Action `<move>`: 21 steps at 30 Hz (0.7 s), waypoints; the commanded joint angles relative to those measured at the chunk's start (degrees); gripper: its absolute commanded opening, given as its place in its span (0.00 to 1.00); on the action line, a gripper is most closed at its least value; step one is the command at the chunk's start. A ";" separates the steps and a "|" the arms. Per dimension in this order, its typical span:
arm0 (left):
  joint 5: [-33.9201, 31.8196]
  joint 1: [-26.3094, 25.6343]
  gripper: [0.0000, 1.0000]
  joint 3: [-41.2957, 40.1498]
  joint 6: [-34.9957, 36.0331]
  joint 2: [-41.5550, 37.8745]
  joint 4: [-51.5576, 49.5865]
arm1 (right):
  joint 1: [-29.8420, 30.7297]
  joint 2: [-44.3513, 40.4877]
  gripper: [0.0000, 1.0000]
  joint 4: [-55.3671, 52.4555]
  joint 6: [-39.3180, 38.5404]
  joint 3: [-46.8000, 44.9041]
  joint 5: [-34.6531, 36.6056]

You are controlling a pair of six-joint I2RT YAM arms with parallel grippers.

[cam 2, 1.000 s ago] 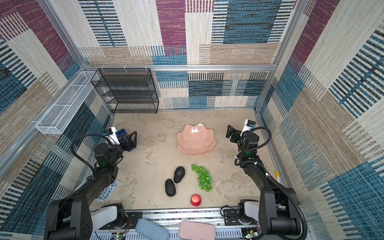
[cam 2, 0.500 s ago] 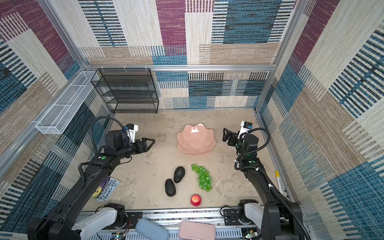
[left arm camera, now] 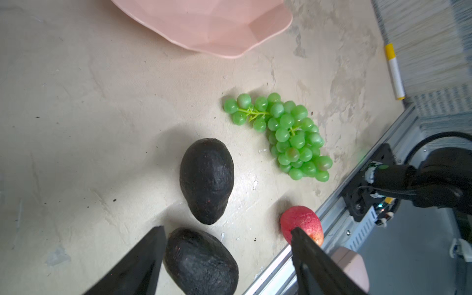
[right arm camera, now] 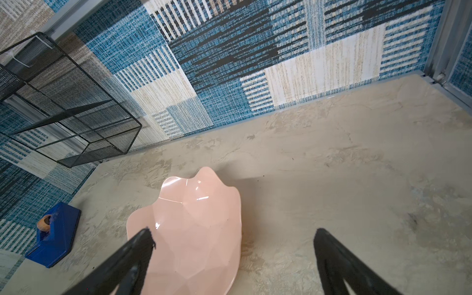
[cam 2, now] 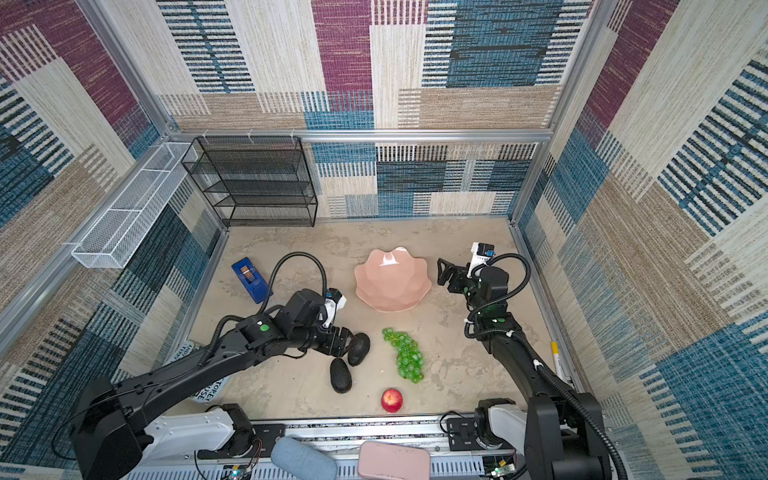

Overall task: Arrange fruit in a fruit bowl
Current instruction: Pick up the fruit from the center of the table.

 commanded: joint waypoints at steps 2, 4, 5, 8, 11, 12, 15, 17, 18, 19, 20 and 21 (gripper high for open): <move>-3.61 -2.62 0.81 2.29 -0.34 4.12 1.16 | 0.03 -0.19 1.00 0.76 0.60 -0.25 -0.88; -3.29 -3.31 0.81 2.62 -0.76 5.89 2.65 | 0.05 -0.34 1.00 0.60 0.58 -0.35 -1.02; -3.13 -3.51 0.81 2.71 -0.97 6.87 3.08 | 0.05 -0.45 0.99 0.59 0.59 -0.24 -1.01; -3.21 -4.14 0.81 3.04 -1.74 9.75 3.43 | 0.07 -0.63 1.00 0.50 0.49 -0.40 -1.07; -3.68 -4.27 0.80 2.79 -2.10 11.84 4.49 | 0.02 -0.67 1.00 0.50 0.48 -0.40 -0.98; -4.41 -4.42 0.79 2.78 -2.13 12.52 4.75 | 0.08 -0.57 1.00 0.57 0.50 -0.41 -0.95; -5.70 -4.43 0.78 3.56 -2.17 14.33 5.08 | 0.07 -0.63 1.00 0.68 0.46 -0.41 -1.17; -6.18 -4.38 0.77 4.10 -2.28 15.44 5.05 | 0.07 -0.72 1.00 0.68 0.53 -0.42 -1.18; -6.33 -4.42 0.76 4.41 -2.38 16.04 4.96 | 0.09 -0.78 1.00 0.68 0.56 -0.41 -1.17; -6.53 -4.38 0.75 4.62 -2.37 16.62 4.95 | 0.04 -0.81 1.00 0.68 0.51 -0.48 -1.17; -6.68 -4.38 0.74 4.71 -2.37 17.05 5.04 | 0.05 -0.84 1.00 0.68 0.53 -0.50 -1.16; -6.78 -4.39 0.73 4.81 -2.40 17.61 5.04 | 0.14 -0.81 1.00 0.68 0.45 -0.53 -1.09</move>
